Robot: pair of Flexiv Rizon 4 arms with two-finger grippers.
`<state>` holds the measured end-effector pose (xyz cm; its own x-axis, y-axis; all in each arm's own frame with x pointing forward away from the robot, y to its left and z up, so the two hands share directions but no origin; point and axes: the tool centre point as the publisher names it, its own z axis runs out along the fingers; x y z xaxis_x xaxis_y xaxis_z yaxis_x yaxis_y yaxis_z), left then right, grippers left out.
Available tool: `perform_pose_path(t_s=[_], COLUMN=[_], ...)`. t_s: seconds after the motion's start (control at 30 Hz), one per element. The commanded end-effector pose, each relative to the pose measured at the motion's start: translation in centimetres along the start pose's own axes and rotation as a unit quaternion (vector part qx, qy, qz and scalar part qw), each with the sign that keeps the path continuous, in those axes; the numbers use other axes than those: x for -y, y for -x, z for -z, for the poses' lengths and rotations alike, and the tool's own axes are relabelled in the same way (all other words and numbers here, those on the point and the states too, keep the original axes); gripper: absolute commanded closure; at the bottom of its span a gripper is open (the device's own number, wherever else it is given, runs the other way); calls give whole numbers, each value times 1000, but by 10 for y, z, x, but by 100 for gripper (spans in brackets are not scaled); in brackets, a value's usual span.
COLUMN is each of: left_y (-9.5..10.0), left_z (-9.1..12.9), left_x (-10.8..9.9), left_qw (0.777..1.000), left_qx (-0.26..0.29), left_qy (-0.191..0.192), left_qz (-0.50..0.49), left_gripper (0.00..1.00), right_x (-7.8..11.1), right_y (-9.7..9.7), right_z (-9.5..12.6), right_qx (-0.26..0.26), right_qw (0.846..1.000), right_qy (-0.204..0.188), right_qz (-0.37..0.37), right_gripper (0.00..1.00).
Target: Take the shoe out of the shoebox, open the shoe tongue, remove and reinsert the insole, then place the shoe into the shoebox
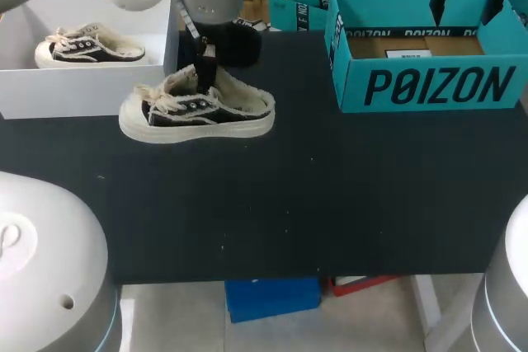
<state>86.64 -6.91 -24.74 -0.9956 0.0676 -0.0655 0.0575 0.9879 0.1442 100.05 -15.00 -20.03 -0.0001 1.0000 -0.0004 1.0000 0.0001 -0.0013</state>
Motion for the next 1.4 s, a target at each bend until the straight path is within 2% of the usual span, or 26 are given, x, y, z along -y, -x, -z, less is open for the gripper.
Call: perform_pose_path(t_s=[0.03, 0.23, 0.6, 0.93, 1.13, 1.17, 1.2, 1.23, 1.4], left_y=[1, 9, 21, 31, 32, 32, 31, 30, 26], left_z=[-20, -53, -116, -146, -153, -153, -152, -149, -123], left_x=[19, 30, 48, 59, 63, 63, 65, 66, 60], left_qw=[1000, 999, 999, 999, 997, 996, 996, 996, 996], left_qx=[9, 28, 16, 4, -12, -18, -19, -20, -28], left_qy=[8, -26, -41, -42, -56, -56, -56, -54, -60], left_qz=[9, 3, -3, -33, -54, -59, -64, -67, -63], left_gripper=[100, 100, 100, 100, 98, 81, 56, 0, 0], right_x=[0, 0, 0, 0, 0, 0, 0, 0, 0], right_y=[0, 0, 0, 0, 0, 0, 0, 0, 0], right_z=[0, 0, 0, 0, 0, 0, 0, 0, 0], right_qx=[0, 0, 0, 0, 0, 0, 0, 0, 0], right_qw=[1000, 1000, 1000, 1000, 1000, 1000, 1000, 1000, 1000], right_qy=[0, 0, 0, 0, 0, 0, 0, 0, 0], right_qz=[0, 0, 0, 0, 0, 0, 0, 0, 0], right_gripper=[0, 0, 0, 0, 0, 0, 0, 0, 0])
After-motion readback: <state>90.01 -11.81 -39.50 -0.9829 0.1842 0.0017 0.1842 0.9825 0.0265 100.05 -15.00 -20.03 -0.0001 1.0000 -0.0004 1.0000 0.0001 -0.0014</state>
